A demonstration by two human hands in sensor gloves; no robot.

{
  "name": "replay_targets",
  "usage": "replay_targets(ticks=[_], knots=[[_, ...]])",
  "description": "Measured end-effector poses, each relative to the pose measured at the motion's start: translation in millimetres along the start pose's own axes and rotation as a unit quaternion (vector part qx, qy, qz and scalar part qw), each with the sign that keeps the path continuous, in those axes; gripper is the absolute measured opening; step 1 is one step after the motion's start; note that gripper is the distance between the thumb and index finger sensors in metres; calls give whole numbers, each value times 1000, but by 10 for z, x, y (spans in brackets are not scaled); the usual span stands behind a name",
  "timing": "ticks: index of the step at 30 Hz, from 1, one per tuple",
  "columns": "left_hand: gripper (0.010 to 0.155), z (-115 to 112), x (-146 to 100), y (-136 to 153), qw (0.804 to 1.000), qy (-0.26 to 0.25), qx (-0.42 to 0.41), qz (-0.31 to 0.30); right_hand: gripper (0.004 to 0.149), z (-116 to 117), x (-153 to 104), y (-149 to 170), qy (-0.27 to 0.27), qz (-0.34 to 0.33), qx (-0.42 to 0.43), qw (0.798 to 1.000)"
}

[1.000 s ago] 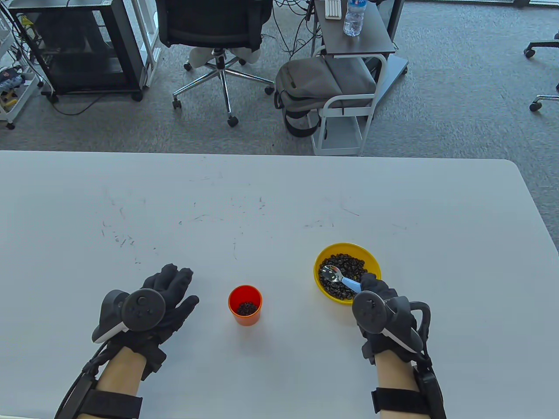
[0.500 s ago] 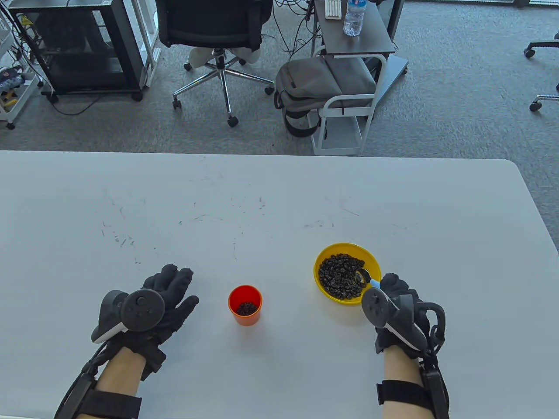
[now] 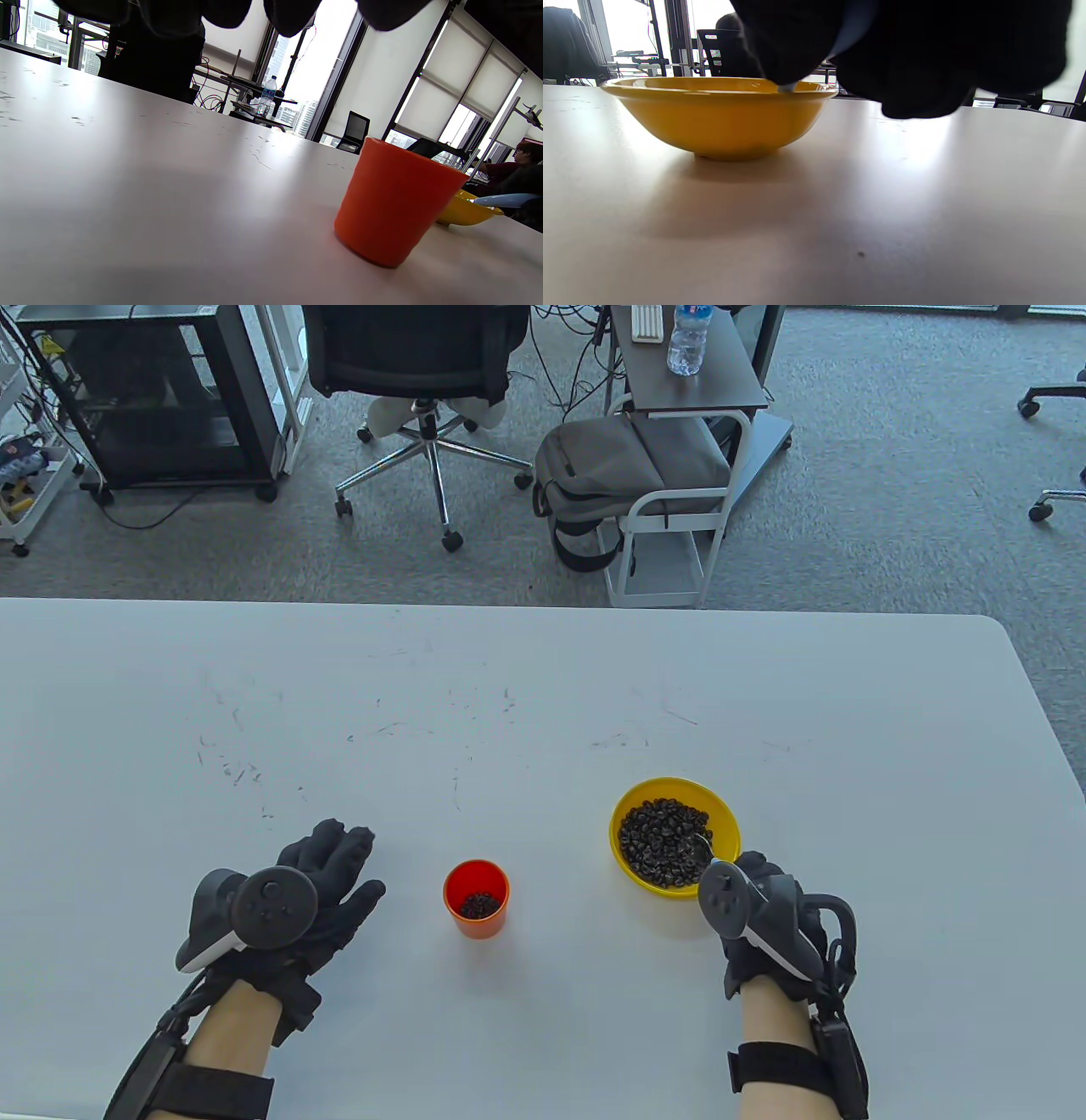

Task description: Scoop coffee beans into a cup using a baby spoon

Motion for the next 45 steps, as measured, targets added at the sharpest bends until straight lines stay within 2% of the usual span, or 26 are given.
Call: replay_targets(ticks=[10, 26, 31, 37, 45], knots=[[67, -2, 6, 2, 1000, 3, -3, 2, 54, 58, 13, -43, -28, -14, 13, 999], [67, 0, 6, 10, 1000, 4, -6, 2, 55, 139, 42, 16, -80, -1, 76, 994], [67, 0, 6, 12, 1000, 4, -7, 2, 56, 198, 71, 148, -99, 24, 146, 984], [67, 0, 6, 12, 1000, 4, -7, 2, 55, 219, 86, 255, -97, 41, 182, 978], [67, 3, 4, 15, 1000, 4, -10, 3, 55, 136, 79, 297, -71, 40, 210, 974]])
Point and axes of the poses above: the tracker on the back of each hand, its own y axis roughly to the little-finger side, its own x axis roughly from the wrist to the fingertips, z = x × y, the point moved 3 cm from there along x, roughly from the wrist to the fingertips, and after that the axes turned 13 degrees about z, right-handed, at the moved point
